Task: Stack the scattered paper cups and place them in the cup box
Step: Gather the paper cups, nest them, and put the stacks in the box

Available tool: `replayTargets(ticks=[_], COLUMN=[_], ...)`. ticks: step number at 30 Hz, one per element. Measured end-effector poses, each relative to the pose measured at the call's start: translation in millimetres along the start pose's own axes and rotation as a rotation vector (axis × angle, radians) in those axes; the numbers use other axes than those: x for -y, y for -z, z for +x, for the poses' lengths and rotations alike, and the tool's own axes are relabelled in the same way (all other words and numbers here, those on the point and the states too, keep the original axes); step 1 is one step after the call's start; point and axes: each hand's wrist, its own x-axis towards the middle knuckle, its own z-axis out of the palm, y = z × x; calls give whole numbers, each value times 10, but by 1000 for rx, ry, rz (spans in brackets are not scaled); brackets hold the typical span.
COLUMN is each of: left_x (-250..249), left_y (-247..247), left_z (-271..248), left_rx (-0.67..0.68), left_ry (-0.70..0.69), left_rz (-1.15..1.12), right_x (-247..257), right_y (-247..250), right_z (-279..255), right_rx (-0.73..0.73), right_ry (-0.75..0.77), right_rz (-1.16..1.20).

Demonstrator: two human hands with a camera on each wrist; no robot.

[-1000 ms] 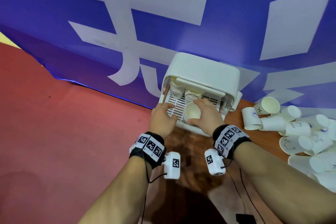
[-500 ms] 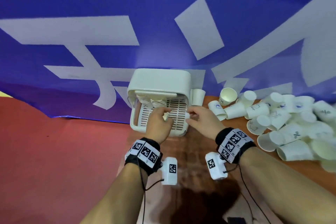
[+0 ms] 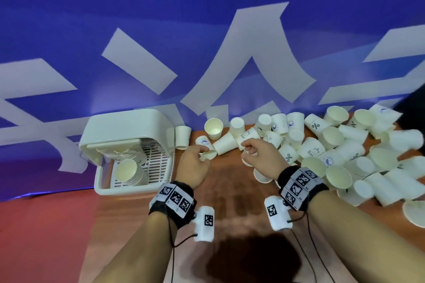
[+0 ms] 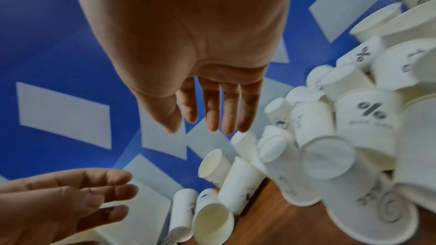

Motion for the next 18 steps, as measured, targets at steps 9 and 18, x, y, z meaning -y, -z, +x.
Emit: replayTargets(ticks=[9, 18], left_x=[-128, 135], left_y=[-328, -227], left_z=[99, 383], left_rx=[-19, -80], left_ry=[84, 131], left_rz=[14, 75], right_x=[-437, -215], right_y=[350, 99], right_z=[258, 899], right_rx=[44, 180], right_ry=[-6, 55], right_rz=[-37, -108])
